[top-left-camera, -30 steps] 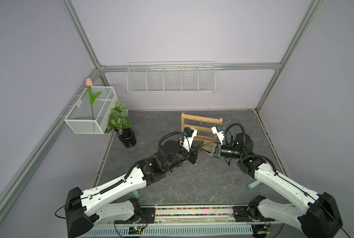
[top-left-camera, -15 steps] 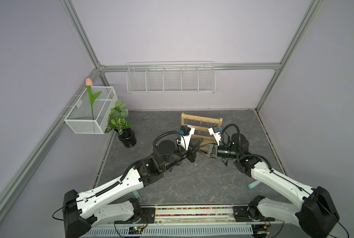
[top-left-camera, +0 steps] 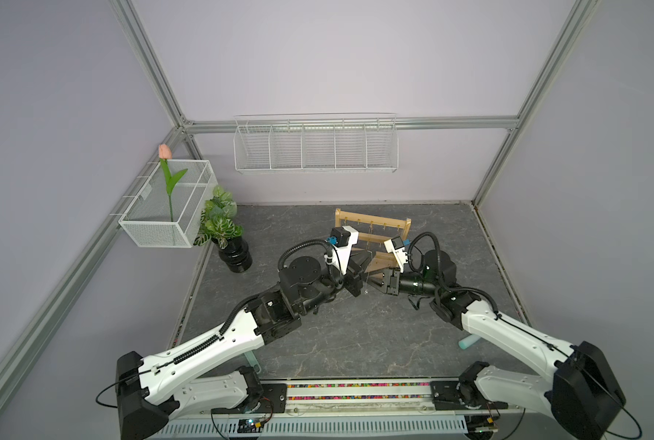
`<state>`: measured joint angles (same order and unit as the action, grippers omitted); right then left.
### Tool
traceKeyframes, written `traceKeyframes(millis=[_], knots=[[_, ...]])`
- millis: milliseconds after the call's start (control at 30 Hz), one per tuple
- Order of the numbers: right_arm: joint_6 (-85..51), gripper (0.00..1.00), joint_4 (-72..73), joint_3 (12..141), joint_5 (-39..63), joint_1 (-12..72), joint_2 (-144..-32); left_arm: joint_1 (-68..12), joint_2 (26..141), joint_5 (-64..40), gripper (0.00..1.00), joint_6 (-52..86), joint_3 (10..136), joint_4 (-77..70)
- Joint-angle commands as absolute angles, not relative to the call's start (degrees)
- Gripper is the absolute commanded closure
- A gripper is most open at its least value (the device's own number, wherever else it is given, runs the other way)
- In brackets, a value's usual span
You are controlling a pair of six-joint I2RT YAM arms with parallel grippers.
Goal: Hang the necklace on the jewelry display stand
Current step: Pick up the necklace from the center of the board.
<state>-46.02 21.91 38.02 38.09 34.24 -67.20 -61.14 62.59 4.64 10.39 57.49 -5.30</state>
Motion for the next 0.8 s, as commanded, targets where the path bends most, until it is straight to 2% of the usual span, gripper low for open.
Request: traceKeyframes(millis=[0, 167, 367, 767], knots=[[-44.5, 0.76, 23.6, 36.9, 36.7, 34.5, -65.1, -61.3, 62.9, 4.9, 1.00, 9.6, 59.3, -5.2], [-43.4, 0.86, 22.4, 36.7, 35.5, 34.4, -63.2, -61.3, 63.3, 5.1, 1.00, 10.0, 59.3, -5.1], [-42.3, 0.92, 21.4, 36.6, 34.7, 34.4, -61.5, -61.3, 63.6, 6.1, 1.00, 10.4, 59.2, -4.3], [-35.4, 0.93, 11.8, 37.3, 24.6, 34.0, -53.3, -61.3, 65.0, 6.8, 1.00, 11.3, 59.6, -3.3]])
